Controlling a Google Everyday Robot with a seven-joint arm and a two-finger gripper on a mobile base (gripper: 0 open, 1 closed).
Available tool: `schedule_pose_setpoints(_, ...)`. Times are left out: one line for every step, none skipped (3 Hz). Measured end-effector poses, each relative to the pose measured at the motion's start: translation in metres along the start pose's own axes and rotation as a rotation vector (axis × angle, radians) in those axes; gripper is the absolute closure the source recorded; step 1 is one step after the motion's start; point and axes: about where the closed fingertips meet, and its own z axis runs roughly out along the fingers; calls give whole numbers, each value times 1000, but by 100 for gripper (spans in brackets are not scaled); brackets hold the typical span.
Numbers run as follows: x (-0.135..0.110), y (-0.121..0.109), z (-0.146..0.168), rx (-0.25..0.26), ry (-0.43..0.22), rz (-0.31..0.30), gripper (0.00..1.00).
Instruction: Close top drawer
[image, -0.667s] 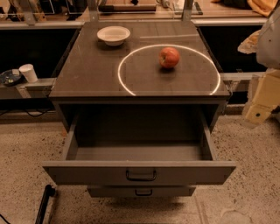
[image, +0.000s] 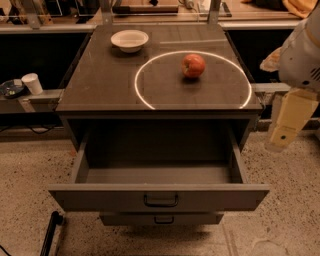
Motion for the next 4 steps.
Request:
schedule_pose_setpoints(-5,20,32,-24,-25,-54,0)
schedule_pose_setpoints(0,51,72,-4,-54,-91,18)
schedule_pose_setpoints(-3,88,136,-39,-97,-121,41)
schedule_pose_setpoints(14,160,229,-185,-65,-152,72)
